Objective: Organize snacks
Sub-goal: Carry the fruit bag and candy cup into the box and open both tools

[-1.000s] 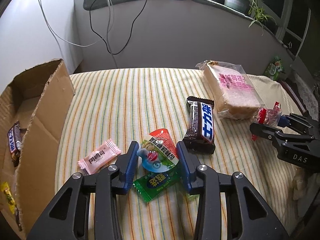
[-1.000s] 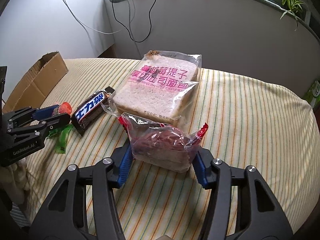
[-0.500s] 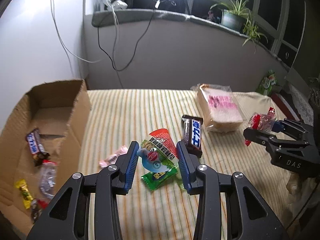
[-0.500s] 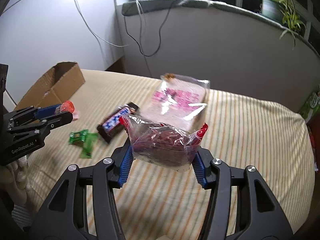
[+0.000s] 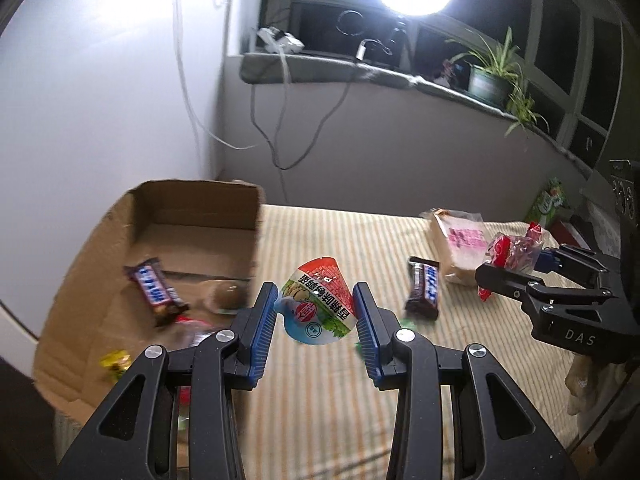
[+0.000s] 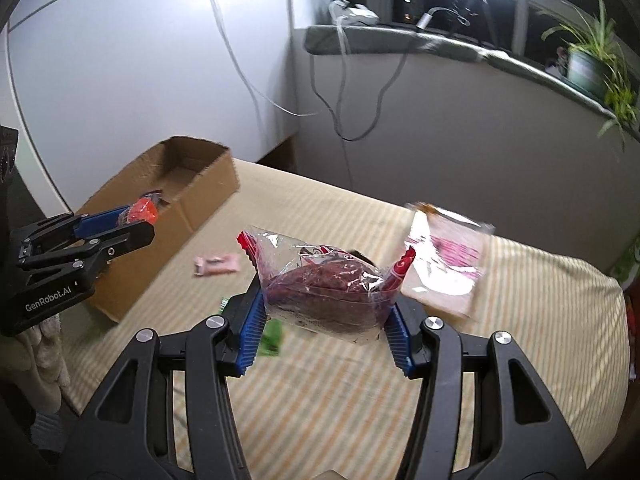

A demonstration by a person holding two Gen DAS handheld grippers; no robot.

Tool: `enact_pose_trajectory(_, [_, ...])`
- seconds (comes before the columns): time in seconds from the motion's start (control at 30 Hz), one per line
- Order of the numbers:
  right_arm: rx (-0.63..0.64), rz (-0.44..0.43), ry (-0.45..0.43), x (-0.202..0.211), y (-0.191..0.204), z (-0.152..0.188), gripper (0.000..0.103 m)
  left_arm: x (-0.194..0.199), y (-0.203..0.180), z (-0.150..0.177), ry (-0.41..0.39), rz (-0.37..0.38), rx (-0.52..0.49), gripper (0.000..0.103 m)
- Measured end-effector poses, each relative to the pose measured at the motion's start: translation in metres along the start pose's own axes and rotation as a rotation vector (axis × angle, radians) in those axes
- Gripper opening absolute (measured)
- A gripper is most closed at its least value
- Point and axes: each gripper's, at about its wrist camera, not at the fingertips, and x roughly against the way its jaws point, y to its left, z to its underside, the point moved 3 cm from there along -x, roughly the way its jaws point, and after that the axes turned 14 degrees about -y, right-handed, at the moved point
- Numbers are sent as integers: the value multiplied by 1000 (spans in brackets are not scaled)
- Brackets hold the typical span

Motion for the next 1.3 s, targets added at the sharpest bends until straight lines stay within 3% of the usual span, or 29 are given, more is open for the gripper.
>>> enact_pose_trajectory(0.67, [95,-160,-5,-59,116,-45,55,26,98,-1,-37,-155,70,37])
enact_pose_trajectory(1.3, [158,-230,77,-136,172,-48,56,10,121,8,-5,-181,97,37])
